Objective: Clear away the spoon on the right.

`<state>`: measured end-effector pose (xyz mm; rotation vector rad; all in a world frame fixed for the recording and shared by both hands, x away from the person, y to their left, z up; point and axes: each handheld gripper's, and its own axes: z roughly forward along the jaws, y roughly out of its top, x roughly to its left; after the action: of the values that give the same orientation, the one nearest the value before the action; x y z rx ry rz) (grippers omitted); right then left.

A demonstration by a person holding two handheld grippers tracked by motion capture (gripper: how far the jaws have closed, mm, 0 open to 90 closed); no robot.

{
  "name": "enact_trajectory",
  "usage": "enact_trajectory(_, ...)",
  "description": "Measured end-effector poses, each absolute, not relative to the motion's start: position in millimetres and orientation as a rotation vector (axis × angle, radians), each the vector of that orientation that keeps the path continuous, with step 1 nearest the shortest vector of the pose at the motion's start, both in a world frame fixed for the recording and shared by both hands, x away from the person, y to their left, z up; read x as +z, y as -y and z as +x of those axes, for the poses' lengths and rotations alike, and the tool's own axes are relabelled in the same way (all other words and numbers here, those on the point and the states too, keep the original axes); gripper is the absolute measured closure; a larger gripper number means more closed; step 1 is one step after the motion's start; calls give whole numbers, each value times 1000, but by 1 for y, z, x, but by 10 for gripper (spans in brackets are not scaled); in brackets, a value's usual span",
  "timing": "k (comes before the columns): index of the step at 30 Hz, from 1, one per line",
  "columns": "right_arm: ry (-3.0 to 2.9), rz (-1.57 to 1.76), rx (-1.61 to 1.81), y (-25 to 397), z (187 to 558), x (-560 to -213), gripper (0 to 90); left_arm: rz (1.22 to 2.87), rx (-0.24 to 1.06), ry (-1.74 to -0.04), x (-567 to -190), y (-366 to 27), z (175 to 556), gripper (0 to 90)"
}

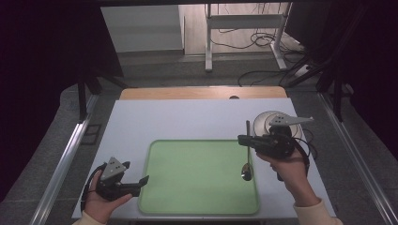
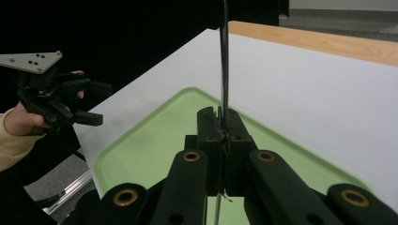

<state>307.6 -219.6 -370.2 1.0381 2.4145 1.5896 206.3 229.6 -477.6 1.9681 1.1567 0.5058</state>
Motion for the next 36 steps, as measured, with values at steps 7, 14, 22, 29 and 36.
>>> enact_trajectory(7,-2454,1062,1569,211,304,-382,881,1978,505,-1151,-477,-229,206,153)
enact_trajectory(14,-2471,1139,1527,208,303,-397,881,1973,504,-1154,-477,-229,206,153)
enact_trajectory(22,-2520,1158,1454,198,303,-413,880,1977,502,-1151,-478,-229,206,153)
enact_trajectory(29,-2551,1191,1382,192,306,-428,873,1982,500,-1150,-478,-228,206,153)
enact_trajectory(36,-2561,1255,1230,189,314,-450,873,1987,499,-1147,-479,-228,206,153)
